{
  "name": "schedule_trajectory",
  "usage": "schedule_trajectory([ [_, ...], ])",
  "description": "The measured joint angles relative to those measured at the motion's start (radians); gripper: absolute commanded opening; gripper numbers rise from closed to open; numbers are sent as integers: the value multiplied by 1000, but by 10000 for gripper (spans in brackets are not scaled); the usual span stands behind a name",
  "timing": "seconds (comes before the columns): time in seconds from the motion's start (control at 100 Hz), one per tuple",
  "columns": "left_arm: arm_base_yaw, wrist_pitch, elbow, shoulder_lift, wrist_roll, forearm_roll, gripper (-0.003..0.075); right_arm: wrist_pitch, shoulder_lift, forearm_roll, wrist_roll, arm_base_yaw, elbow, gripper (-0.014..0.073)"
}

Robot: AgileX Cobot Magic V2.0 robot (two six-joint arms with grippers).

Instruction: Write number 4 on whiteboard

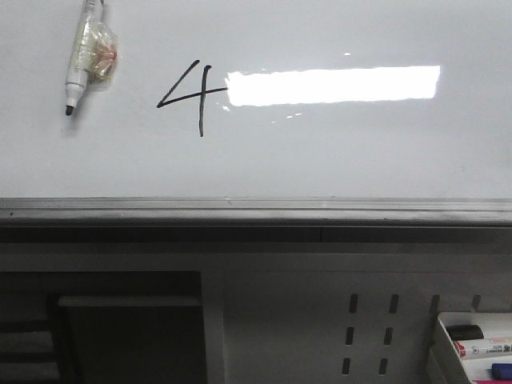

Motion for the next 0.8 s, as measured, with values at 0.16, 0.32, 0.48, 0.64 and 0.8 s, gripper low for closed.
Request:
schedule_trajectory([
  [0.16,0,30,153,-216,2,0,-20,-41,-224,0,-15,0,142,-43],
  [0.32,0,55,265,-420,3,0,-20,-73,-451,0,-24,0,289,-43],
  [0.48,0,19,282,-552,3,0,-20,-80,-552,2,-26,0,405,-45],
  [0.64,0,-9,282,-571,3,-3,-20,-80,-556,4,-29,0,447,-45],
  [0.8,0,-16,282,-571,3,-16,-20,-85,-556,6,-29,0,447,-45],
])
